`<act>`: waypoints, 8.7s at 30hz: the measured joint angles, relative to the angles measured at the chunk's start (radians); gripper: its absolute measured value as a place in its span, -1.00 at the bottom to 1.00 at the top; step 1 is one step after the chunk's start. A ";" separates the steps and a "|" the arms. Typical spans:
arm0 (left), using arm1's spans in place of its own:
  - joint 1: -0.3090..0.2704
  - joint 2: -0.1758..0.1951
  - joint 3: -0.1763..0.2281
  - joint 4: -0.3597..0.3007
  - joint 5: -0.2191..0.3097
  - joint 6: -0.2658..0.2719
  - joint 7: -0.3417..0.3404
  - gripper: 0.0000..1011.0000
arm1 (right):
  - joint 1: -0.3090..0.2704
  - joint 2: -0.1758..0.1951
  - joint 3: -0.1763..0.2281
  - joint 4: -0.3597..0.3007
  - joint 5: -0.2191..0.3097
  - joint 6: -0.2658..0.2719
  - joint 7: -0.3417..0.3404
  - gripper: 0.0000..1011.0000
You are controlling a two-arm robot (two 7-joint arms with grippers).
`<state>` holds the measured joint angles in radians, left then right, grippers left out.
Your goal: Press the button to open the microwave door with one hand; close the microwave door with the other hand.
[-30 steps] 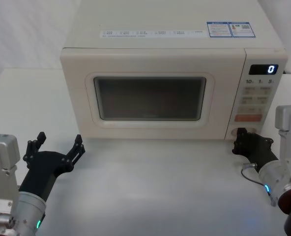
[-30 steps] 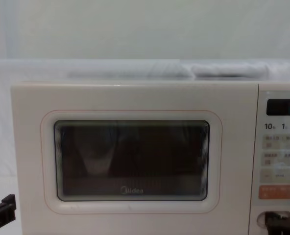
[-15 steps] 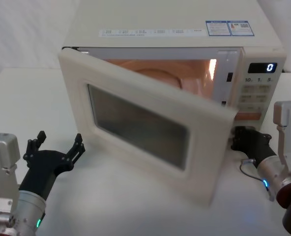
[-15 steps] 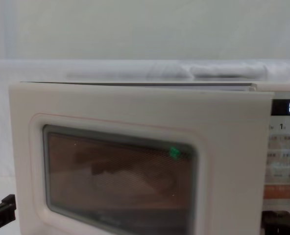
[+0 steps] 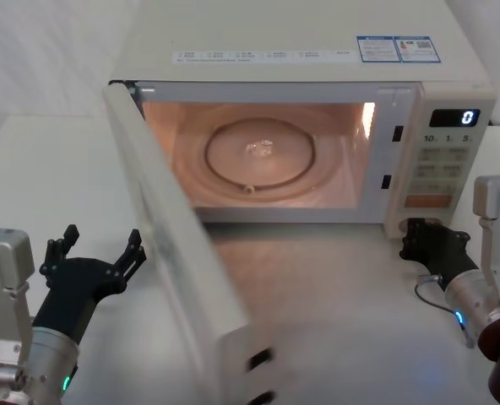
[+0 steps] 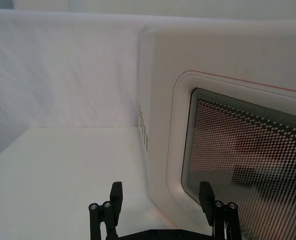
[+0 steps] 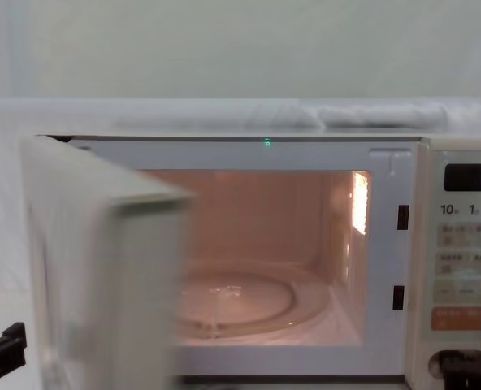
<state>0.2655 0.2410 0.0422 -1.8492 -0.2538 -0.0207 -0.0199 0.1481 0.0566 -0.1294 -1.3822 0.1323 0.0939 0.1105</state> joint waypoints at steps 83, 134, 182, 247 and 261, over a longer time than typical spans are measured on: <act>0.000 0.000 0.000 0.000 0.000 0.000 0.000 0.98 | -0.325 0.136 0.103 -0.487 0.036 0.050 0.044 -1.00; 0.000 0.000 0.000 0.000 0.000 0.000 0.000 0.98 | -0.316 0.158 0.115 -0.486 0.053 0.051 0.052 0.75; 0.000 0.000 0.000 0.000 0.000 0.000 0.000 0.98 | -0.316 0.158 0.115 -0.486 0.053 0.051 0.052 0.98; 0.000 0.000 0.000 0.000 0.000 0.000 0.000 -1.00 | -0.316 0.158 0.116 -0.486 0.053 0.051 0.052 0.98; 0.000 0.000 0.000 0.000 0.000 0.000 0.000 -1.00 | -0.316 0.158 0.115 -0.486 0.053 0.051 0.052 0.98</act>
<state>0.2655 0.2410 0.0421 -1.8492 -0.2538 -0.0208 -0.0199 -0.1683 0.2149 -0.0139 -1.8680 0.1852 0.1453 0.1627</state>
